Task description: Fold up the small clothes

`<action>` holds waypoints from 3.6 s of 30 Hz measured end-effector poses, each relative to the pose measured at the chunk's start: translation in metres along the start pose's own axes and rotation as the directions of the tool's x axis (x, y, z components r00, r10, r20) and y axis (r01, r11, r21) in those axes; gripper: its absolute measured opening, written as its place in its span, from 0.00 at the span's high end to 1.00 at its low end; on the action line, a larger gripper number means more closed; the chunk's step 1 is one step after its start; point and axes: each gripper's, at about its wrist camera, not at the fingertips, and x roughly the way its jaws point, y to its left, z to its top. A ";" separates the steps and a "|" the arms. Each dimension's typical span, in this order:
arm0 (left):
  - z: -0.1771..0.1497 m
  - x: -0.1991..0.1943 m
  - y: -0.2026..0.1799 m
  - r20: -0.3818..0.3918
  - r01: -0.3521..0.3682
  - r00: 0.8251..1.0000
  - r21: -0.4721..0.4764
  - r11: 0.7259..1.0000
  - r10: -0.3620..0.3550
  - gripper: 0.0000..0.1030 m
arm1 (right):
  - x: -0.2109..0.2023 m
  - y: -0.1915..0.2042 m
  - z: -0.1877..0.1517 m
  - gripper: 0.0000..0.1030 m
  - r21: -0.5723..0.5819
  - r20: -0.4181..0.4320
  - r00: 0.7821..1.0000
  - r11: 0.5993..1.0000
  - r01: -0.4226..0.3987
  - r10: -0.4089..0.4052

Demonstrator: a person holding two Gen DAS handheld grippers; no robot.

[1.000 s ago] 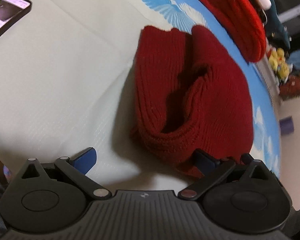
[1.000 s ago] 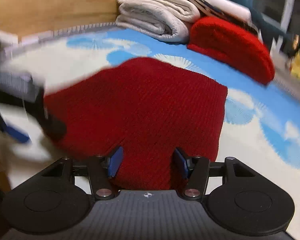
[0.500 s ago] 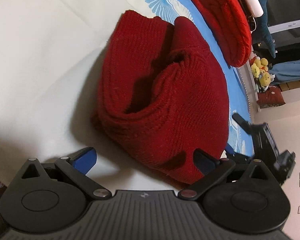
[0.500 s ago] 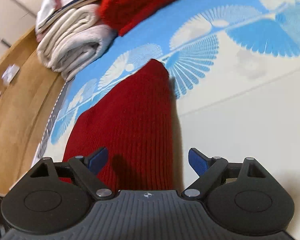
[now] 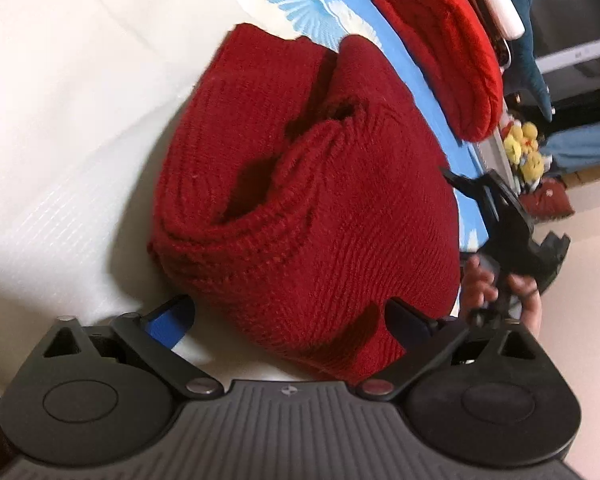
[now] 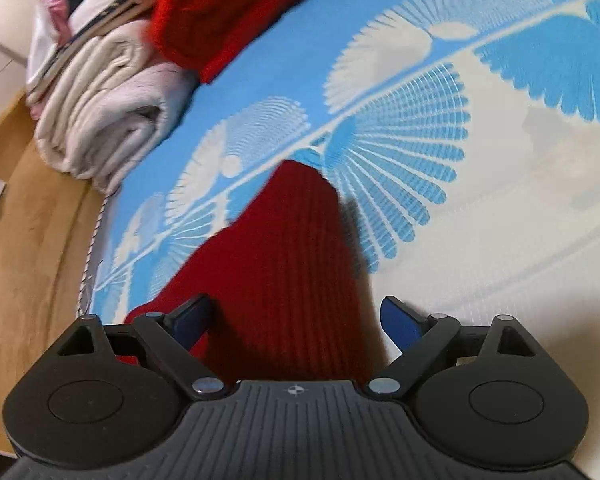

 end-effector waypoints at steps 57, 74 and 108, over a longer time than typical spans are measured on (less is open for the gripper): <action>0.071 0.042 -0.080 0.101 -0.134 0.989 0.267 0.955 0.110 0.69 | -0.127 -0.053 -0.062 0.84 -0.225 0.063 0.977 0.951 0.213 -0.204; 0.063 0.051 -0.093 0.062 -0.048 0.998 0.289 0.956 0.031 0.20 | -0.125 -0.060 -0.042 0.32 -0.127 0.126 0.986 0.984 0.125 -0.109; 0.052 0.060 -0.062 -0.007 -0.092 0.995 0.200 0.975 0.096 0.00 | -0.095 -0.053 -0.042 0.09 -0.140 0.115 0.967 0.960 0.242 -0.227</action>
